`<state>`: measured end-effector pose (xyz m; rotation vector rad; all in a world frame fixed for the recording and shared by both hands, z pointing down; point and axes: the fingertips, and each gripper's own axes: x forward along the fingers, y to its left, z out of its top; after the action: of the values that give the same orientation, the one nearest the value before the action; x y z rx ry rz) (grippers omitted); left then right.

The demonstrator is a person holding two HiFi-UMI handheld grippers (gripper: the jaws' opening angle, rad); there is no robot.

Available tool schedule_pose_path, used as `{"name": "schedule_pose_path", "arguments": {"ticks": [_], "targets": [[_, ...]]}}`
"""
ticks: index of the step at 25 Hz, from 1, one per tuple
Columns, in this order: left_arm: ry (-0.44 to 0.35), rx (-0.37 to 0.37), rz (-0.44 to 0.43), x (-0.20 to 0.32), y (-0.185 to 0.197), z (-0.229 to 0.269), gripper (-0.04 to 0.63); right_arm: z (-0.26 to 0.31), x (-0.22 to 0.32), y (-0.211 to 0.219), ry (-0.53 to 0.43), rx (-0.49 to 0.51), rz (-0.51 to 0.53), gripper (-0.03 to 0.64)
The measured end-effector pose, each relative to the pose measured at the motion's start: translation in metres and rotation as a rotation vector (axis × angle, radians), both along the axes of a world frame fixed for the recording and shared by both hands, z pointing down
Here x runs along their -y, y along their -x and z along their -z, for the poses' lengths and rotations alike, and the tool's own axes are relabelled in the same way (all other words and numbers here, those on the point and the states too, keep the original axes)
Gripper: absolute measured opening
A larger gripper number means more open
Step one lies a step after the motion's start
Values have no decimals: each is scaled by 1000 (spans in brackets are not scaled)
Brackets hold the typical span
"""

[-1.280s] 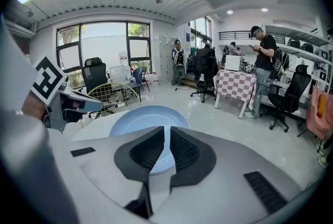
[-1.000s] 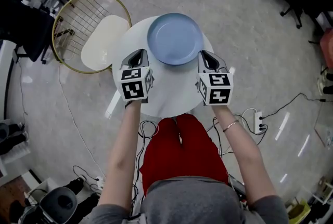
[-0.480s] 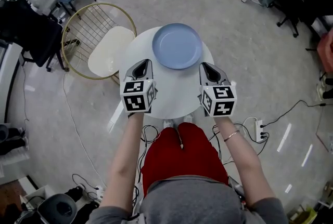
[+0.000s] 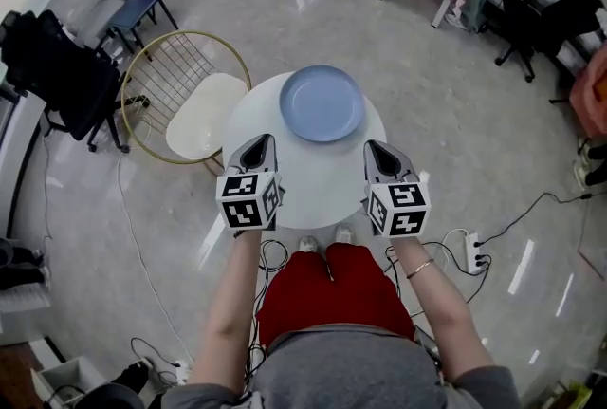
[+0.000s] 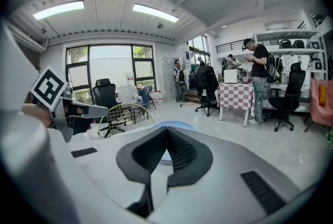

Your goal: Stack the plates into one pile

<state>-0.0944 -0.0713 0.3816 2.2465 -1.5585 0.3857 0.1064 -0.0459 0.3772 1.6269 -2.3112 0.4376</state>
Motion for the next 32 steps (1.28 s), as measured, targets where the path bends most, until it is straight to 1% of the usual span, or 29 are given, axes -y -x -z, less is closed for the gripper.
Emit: {"name": "schedule_pose_path", "arguments": {"ticks": [6,11,17,21,32], "targets": [[-29,-12,-5,-10,13,7,15,12,-8,14,-43,4,10,28],[-45,-13,-12,-21,14,11,15,19,-14,20,-67,7,17,28],[-61,-22,-25,-33,17,17,15,26,-23,31,-92,-11,30,28],[-73,-16,-34,-41,15,19,15,30,-28,33,-110,-1,27,28],[-93,-26,-52,-48,19,26,15,28,-40,42,-105,12,13,28]]}}
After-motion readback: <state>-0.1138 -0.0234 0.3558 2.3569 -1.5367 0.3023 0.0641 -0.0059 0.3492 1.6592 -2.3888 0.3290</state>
